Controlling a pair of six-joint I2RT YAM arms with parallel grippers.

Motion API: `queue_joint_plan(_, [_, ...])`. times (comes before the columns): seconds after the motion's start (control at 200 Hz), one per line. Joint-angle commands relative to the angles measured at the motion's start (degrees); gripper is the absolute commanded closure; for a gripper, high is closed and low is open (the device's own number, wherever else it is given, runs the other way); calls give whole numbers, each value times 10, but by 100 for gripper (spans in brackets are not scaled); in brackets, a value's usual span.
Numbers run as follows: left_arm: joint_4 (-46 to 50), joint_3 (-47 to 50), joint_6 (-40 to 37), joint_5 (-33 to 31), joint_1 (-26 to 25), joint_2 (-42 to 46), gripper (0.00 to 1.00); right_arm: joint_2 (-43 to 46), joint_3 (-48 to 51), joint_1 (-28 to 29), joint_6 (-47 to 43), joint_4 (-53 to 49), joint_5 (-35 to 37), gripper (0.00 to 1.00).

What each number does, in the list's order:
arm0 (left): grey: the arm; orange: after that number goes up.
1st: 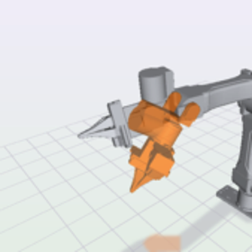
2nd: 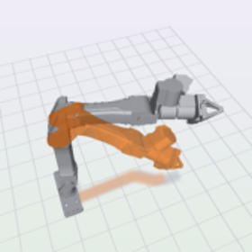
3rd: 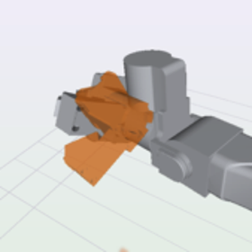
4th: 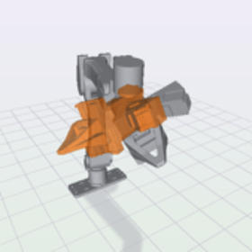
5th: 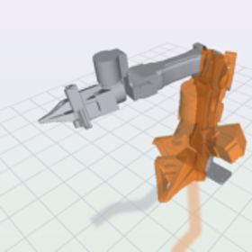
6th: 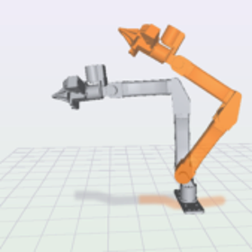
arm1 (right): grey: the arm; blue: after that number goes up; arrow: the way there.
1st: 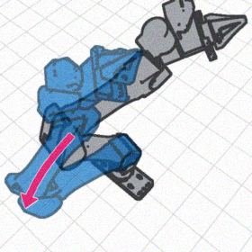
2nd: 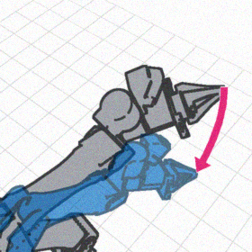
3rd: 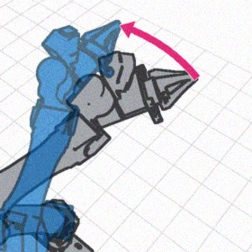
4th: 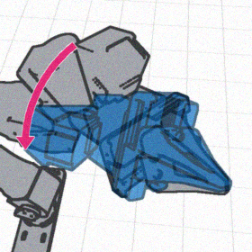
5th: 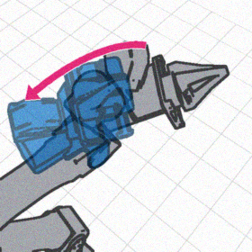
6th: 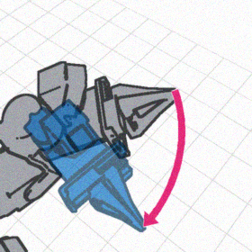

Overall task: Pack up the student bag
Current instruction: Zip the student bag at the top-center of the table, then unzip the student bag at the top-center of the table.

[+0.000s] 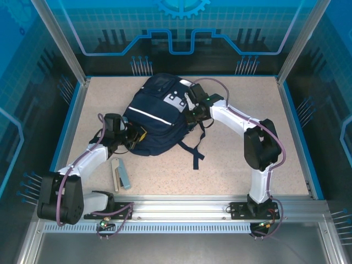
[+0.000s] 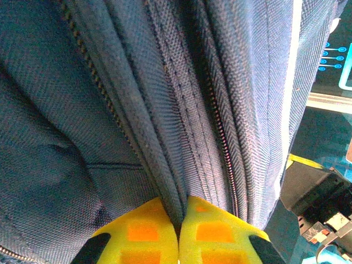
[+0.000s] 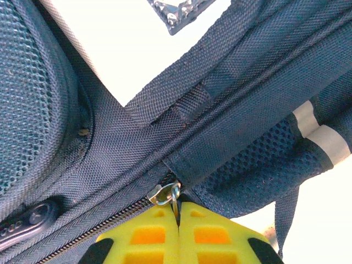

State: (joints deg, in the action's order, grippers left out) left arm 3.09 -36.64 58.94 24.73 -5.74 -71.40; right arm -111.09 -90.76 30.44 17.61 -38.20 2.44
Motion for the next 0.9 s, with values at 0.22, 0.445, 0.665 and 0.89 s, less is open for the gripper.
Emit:
queue_joint_plan(0.22, [131, -55, -71, 44, 7, 52, 38, 103, 57, -70, -44, -70, 100, 100])
queue_joint_plan(0.445, [192, -122, -139, 10, 7, 39, 31, 145, 64, -106, -33, -47, -50, 36])
queue_joint_plan(0.665, [183, -186, -169, -5, -16, -14, 32, 124, 60, -117, -27, -2, -198, 17])
queue_joint_plan(0.89, [178, -286, -193, -30, -94, -117, 43, 87, 69, -144, -37, 12, -266, 7])
